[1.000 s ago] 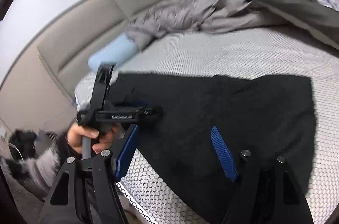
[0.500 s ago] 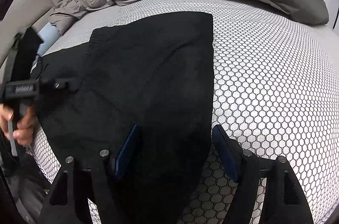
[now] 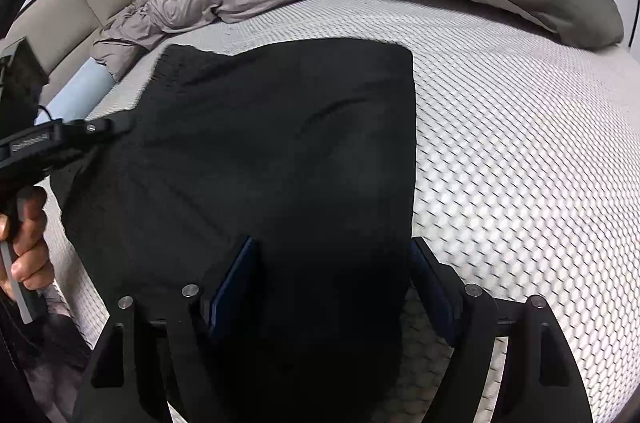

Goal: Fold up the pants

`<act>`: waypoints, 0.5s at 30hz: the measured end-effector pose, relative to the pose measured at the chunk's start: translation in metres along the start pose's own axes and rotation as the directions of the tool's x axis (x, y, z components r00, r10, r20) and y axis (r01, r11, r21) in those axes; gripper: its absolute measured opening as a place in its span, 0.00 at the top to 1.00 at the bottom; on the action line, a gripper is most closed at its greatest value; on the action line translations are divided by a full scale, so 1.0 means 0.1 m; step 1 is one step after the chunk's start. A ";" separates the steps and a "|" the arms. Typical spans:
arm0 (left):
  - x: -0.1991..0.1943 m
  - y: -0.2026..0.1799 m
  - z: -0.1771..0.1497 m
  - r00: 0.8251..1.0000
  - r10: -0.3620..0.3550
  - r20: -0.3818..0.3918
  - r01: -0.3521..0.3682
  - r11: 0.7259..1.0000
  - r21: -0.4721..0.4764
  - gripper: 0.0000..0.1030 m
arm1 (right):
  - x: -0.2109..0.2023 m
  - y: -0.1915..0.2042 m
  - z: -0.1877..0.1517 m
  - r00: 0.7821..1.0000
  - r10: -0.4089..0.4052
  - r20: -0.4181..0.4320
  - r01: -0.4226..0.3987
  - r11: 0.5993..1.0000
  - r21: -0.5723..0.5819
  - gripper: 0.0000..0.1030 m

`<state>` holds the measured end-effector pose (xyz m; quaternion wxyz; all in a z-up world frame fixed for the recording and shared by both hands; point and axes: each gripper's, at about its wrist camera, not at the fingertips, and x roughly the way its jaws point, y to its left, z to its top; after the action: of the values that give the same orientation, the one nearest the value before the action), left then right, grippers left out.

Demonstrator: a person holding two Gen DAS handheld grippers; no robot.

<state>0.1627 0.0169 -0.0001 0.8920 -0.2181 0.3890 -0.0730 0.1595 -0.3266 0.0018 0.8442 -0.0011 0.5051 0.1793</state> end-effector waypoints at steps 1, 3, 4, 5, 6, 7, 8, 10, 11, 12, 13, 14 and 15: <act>-0.06 0.08 0.01 0.999 0.044 0.011 -0.044 0.999 0.012 0.95 | 0.01 0.06 0.03 1.000 0.007 0.001 -0.007 1.000 -0.009 0.24; -0.08 0.28 -0.02 0.990 0.139 0.001 -0.139 0.990 0.022 0.94 | 0.08 0.17 0.09 1.000 0.004 -0.016 -0.005 1.000 -0.026 0.24; -0.01 0.38 -0.05 0.985 0.167 -0.038 -0.166 0.986 0.017 0.94 | 0.12 0.20 0.08 1.000 -0.003 -0.028 0.002 0.999 -0.037 0.24; 0.06 0.50 -0.10 0.979 0.189 -0.080 -0.189 0.982 0.004 0.94 | 0.16 0.22 0.08 0.999 -0.011 -0.039 0.009 0.999 -0.046 0.24; 0.12 0.57 -0.13 0.976 0.188 -0.111 -0.189 0.982 -0.005 0.89 | 0.19 0.24 0.08 0.998 -0.022 -0.051 0.019 0.998 -0.055 0.24; 0.12 0.64 -0.15 0.977 0.174 -0.124 -0.178 0.984 -0.017 0.88 | 0.18 0.24 0.07 0.998 -0.025 -0.057 0.022 0.998 -0.058 0.24; 0.09 0.68 -0.15 0.979 0.163 -0.123 -0.168 0.985 -0.030 0.87 | 0.17 0.25 0.08 0.998 -0.021 -0.057 0.018 0.998 -0.052 0.24; -0.03 0.70 -0.12 0.979 0.171 -0.110 -0.176 0.984 -0.029 0.86 | 0.07 0.21 0.05 0.998 0.015 -0.064 -0.017 1.000 -0.023 0.24; -0.08 0.71 -0.12 0.979 0.180 -0.100 -0.183 0.983 -0.022 0.85 | 0.03 0.19 0.02 0.997 0.034 -0.067 -0.035 0.999 -0.012 0.24; -0.14 0.69 -0.11 0.979 0.186 -0.085 -0.188 0.982 -0.013 0.85 | -0.03 0.16 -0.02 0.995 0.068 -0.071 -0.068 0.998 0.002 0.28; -0.22 0.66 -0.10 0.981 0.186 -0.057 -0.186 0.982 -0.006 0.83 | -0.07 0.12 -0.06 0.991 0.109 -0.073 -0.108 0.994 0.020 0.33; -0.26 0.64 -0.10 0.982 0.185 -0.045 -0.185 0.983 0.000 0.80 | -0.09 0.10 -0.10 0.985 0.152 -0.076 -0.150 0.988 0.038 0.35; -0.29 0.60 -0.10 0.982 0.185 -0.033 -0.184 0.983 0.009 0.72 | -0.08 0.08 -0.14 0.977 0.199 -0.080 -0.194 0.979 0.060 0.41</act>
<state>0.1329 0.0765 -0.0137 0.8889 -0.1774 0.4223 0.0052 0.1418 -0.3246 0.0037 0.7996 0.0630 0.5432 0.2484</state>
